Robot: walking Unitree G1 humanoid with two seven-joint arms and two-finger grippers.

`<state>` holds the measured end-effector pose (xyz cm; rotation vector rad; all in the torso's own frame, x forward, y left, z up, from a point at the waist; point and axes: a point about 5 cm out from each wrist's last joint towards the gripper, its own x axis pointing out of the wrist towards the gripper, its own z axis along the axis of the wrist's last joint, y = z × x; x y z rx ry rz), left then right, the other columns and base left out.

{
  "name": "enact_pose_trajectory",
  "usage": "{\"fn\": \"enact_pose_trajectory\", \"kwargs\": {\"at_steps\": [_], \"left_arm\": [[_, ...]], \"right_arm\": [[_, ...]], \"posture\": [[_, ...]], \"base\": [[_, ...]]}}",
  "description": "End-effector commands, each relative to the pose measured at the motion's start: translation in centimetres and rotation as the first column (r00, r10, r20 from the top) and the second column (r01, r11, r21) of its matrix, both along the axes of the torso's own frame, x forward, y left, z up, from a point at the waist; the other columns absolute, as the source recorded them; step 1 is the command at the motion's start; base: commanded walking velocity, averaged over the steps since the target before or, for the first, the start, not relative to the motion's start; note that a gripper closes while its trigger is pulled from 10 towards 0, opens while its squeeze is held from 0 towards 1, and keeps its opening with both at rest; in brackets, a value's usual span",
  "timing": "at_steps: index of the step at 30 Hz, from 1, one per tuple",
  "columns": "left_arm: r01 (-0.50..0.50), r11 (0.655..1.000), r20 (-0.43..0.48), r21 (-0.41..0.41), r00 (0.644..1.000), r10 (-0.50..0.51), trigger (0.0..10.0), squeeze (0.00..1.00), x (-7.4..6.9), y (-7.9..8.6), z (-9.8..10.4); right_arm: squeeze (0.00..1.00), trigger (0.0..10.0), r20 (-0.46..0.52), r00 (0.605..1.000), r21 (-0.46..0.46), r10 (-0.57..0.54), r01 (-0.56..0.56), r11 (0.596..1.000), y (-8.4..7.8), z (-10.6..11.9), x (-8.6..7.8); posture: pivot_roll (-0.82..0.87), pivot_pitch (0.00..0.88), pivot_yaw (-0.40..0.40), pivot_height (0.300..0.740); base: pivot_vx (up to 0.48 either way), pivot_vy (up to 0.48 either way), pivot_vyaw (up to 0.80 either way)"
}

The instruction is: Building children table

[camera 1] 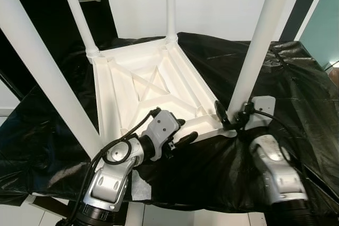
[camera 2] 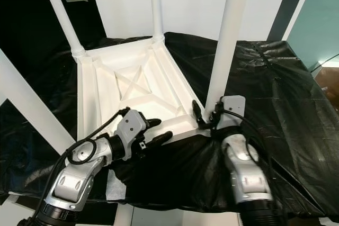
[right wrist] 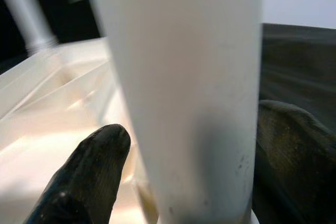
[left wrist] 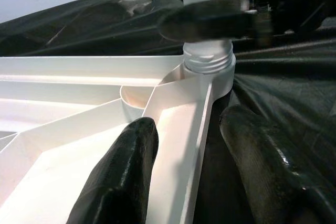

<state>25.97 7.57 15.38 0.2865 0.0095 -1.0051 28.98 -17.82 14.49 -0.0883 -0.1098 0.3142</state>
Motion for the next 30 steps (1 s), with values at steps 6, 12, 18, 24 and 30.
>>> {"fn": "enact_pose_trajectory", "kwargs": {"at_steps": [6,12,18,24,30], "left_arm": [[-0.088,0.996,0.023,-0.017,0.996,0.089,10.0,0.0,0.5,0.1,0.0],[-0.08,0.997,0.022,-0.019,0.997,0.081,10.0,0.0,0.5,-0.1,0.0],[-0.054,0.998,0.02,-0.023,0.998,0.054,10.0,0.0,0.4,-0.8,0.0],[-0.047,0.999,0.022,-0.024,0.999,0.048,10.0,0.0,0.4,-0.9,0.0],[-0.049,0.998,0.02,-0.028,0.999,0.05,10.0,0.0,0.3,-1.1,0.0]], "right_arm": [[0.0,10.0,-0.042,0.981,-0.031,0.189,-0.191,0.981,-0.2,0.2,0.8],[0.0,10.0,-0.086,0.952,-0.097,0.295,-0.303,0.948,-0.6,0.2,1.7],[0.0,0.0,-0.142,0.914,-0.141,0.38,-0.398,0.906,-0.6,-0.1,3.1],[0.0,0.0,-0.171,0.893,-0.138,0.417,-0.44,0.887,-0.8,-0.5,3.3],[0.0,0.0,-0.183,0.894,-0.131,0.408,-0.434,0.891,-1.1,-0.9,3.0]], "posture": [[-0.03,0.0,0.016,0.74],[-0.03,0.0,0.018,0.74],[-0.03,0.0,0.027,0.74],[-0.03,0.0,0.025,0.74],[-0.03,0.0,0.022,0.74]], "base": [[0.0,0.0,0.0],[0.0,0.0,0.0],[0.0,0.0,0.0],[0.0,0.0,0.0],[0.0,0.0,0.0]]}}
